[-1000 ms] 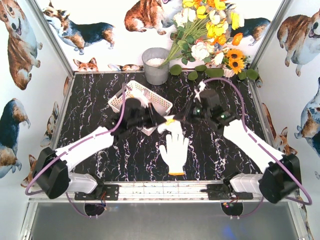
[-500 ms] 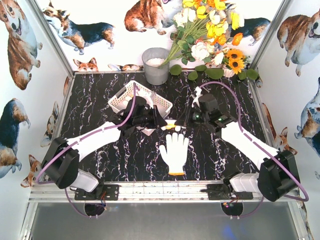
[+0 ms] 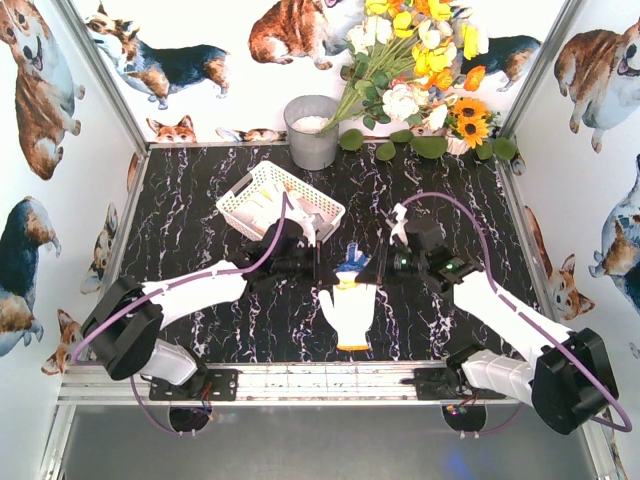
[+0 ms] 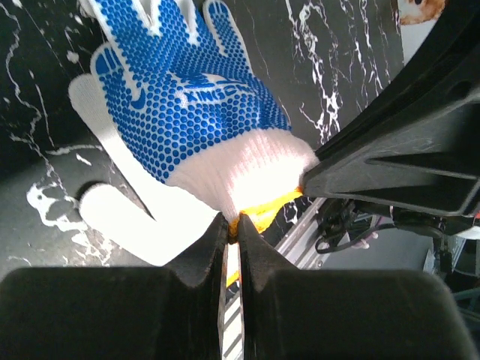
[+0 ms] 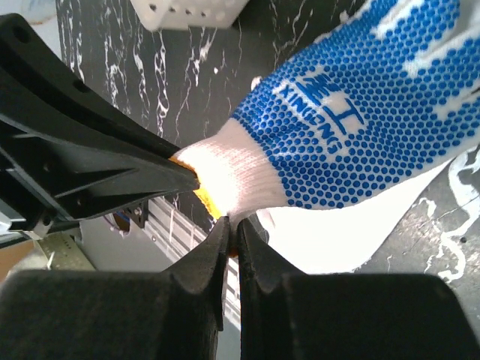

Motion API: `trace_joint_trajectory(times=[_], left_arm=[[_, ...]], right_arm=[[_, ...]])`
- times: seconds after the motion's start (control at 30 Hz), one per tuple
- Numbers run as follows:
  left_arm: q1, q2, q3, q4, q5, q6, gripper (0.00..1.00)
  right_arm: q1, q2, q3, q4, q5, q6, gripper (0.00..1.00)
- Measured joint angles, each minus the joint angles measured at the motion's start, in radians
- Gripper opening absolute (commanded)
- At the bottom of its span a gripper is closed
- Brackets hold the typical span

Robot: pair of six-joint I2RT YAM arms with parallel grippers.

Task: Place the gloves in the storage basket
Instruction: Pair the glove with the glove.

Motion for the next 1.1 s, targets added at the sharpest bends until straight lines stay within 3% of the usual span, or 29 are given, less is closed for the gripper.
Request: trace_joint_trajectory(times=[0.37, 0.6, 0.83, 1.1], left_arm=[[-0.019, -0.094, -0.032, -0.035, -0.018, -0.017, 0.0], [-0.019, -0.09, -0.021, -0.067, -0.062, -0.016, 0.0], [-0.01, -0.034, 0.123, -0.099, -0.152, 0.017, 0.0], [0.028, 0.066, 0.279, -0.11, -0.18, 0.076, 0.0]], right_arm=[[0.058, -0.005, -0.044, 0.003, -0.002, 0.058, 0.0], [0.063, 0.009, -0.027, 0.002, 0.106, 0.095, 0.0], [0.045, 0.011, 0.107, -0.042, 0.261, 0.068, 0.0], [-0.031, 0.064, 0.23, -0.063, 0.291, -0.008, 0.0]])
